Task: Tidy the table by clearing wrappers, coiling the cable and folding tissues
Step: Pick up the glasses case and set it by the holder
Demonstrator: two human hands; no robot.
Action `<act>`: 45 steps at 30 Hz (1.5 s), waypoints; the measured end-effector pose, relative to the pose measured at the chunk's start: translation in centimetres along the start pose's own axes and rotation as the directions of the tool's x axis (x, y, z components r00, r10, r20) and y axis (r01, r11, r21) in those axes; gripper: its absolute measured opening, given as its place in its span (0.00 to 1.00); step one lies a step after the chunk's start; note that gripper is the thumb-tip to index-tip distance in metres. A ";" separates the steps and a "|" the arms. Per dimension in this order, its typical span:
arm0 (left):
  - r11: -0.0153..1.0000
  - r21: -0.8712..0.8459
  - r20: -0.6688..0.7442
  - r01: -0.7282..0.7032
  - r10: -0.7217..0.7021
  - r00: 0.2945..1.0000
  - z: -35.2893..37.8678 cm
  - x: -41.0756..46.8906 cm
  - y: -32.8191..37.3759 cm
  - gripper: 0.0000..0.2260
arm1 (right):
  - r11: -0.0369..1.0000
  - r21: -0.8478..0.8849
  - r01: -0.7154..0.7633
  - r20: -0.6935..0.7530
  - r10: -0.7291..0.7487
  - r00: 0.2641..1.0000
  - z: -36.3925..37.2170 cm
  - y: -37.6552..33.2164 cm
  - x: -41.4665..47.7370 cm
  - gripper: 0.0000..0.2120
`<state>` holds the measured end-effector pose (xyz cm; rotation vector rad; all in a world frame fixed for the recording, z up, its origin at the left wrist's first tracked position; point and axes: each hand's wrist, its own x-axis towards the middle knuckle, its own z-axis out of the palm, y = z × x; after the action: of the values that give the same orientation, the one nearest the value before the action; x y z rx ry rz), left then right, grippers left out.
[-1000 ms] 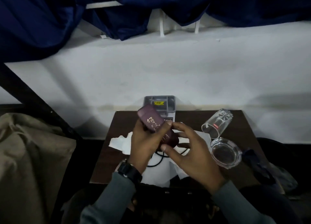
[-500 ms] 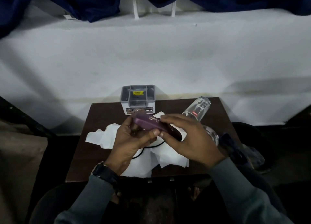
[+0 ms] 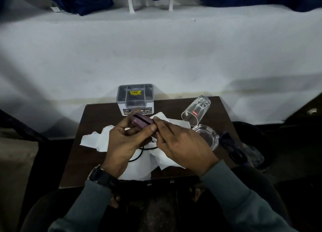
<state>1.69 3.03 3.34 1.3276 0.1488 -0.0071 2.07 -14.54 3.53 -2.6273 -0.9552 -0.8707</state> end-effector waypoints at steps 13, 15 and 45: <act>0.930 -0.335 0.201 0.150 -0.085 0.976 -0.6 0.7 -0.1 0.41 | 0.486 0.740 -0.466 0.278 0.410 0.869 -2.5 4.0 0.9 0.23; 0.945 -0.298 0.251 0.134 -0.058 0.966 -0.6 0.8 -0.3 0.35 | 0.433 0.754 -0.494 0.287 0.460 0.840 -2.7 4.4 1.0 0.19; 0.975 -0.126 0.310 0.182 -0.136 0.941 11.8 1.7 -4.6 0.34 | 0.427 -0.149 -0.892 0.523 0.799 0.295 -6.3 14.3 -9.9 0.14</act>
<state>4.22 -9.35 1.44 1.1425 -0.0018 -0.3283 2.22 -33.05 2.71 -2.6308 0.4340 0.2443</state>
